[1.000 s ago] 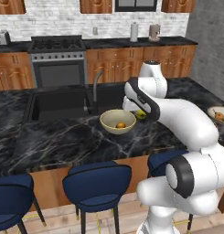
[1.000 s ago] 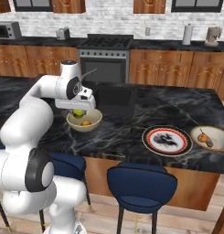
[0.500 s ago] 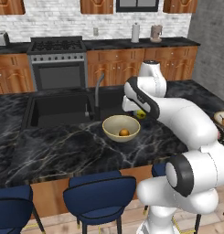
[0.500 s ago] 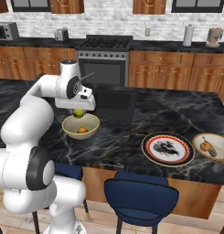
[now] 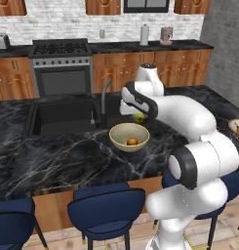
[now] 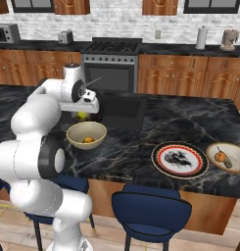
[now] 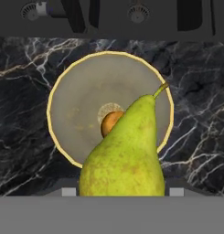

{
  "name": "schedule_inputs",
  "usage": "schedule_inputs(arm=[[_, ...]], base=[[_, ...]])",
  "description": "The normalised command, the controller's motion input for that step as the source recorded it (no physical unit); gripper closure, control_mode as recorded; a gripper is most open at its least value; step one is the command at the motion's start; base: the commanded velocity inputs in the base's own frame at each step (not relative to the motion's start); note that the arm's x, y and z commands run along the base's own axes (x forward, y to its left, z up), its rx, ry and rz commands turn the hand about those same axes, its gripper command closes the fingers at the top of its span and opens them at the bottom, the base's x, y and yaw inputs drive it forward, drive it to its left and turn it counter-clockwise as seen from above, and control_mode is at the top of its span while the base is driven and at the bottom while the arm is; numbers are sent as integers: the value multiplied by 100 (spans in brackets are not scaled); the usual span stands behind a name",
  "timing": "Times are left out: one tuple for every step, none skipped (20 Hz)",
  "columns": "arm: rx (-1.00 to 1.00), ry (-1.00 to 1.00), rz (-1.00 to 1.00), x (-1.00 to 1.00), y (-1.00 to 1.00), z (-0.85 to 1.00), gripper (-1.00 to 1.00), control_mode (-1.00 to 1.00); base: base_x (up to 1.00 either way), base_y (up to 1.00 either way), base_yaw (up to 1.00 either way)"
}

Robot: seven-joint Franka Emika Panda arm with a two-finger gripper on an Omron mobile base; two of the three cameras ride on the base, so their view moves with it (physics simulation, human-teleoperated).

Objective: Take the fruits from the plate on the dining counter and place two fruits in each bowl.

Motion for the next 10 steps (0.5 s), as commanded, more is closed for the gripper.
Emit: schedule_inputs(arm=[[-1,4,0,91,53,-19,100,-100],[-1,4,0,89,54,-21,100,-100],[0,5,0,82,44,-24,100,-100],[0,3,0,76,37,-32,100,-100],[0,3,0,74,39,-34,100,-100],[0,0,1,39,0,-53,100,-100],[0,0,0,19,0,-47,100,-100],[0,1,0,11,0,-45,100,-100],[0,2,0,0,-4,-46,100,-100],[0,2,0,0,0,-48,100,-100]], base=[[0,0,0],[0,0,0],[0,0,0],[0,0,0],[0,0,0],[0,0,0],[0,0,0],[0,0,0],[0,0,0],[0,0,0]])
